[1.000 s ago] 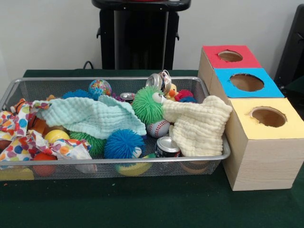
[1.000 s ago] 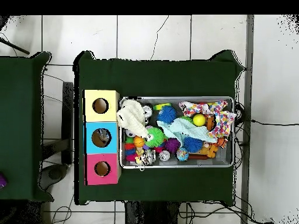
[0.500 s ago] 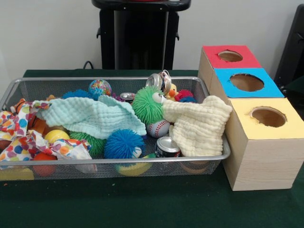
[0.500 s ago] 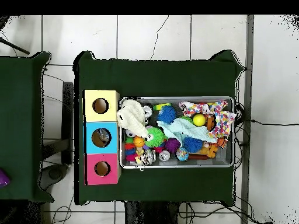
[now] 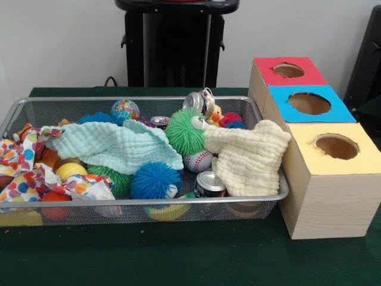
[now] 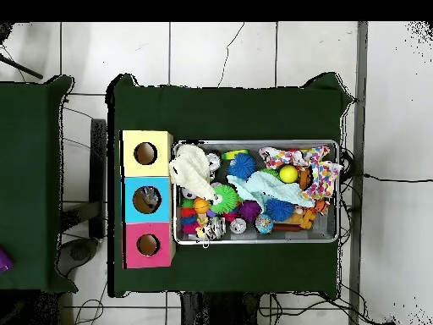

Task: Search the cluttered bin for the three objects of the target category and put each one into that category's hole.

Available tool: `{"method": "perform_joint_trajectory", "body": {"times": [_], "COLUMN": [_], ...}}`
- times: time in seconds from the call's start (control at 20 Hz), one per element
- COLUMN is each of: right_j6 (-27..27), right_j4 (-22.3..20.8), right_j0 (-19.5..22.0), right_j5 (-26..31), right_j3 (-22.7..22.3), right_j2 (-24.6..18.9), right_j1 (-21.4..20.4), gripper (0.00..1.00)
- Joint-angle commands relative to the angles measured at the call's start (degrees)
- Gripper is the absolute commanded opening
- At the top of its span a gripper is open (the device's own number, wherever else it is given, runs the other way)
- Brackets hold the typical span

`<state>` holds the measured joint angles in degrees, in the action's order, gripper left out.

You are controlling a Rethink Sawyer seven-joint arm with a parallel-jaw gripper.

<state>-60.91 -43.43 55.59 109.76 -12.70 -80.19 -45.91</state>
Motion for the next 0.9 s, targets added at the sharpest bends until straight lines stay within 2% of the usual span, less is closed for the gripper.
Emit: {"method": "perform_joint_trajectory", "body": {"times": [0.05, 0.25, 0.4, 0.5, 0.65, 0.75, 0.9], "right_j6": [-4.91, -5.08, -3.36, -1.8, 3.97, 8.64, 14.62], "right_j4": [-7.62, -11.14, -18.22, -26.59, -43.46, -54.75, -68.43], "right_j0": [0.8, 0.87, 0.97, 1.18, 2.03, 2.81, 3.78], "right_j5": [5.36, 6.8, 11.24, 15.38, 20.71, 22.31, 23.2], "right_j3": [1.72, 2.55, 4.57, 6.95, 10.8, 12.67, 14.27], "right_j2": [-9.71, -12.36, -16.83, -23.19, -36.03, -44.33, -54.3], "right_j1": [5.06, 3.98, 1.75, 0.45, -0.87, -1.27, -1.46], "gripper": [0.0, 0.0, 0.0, 0.0, 0.0, 0.0, 0.0]}}
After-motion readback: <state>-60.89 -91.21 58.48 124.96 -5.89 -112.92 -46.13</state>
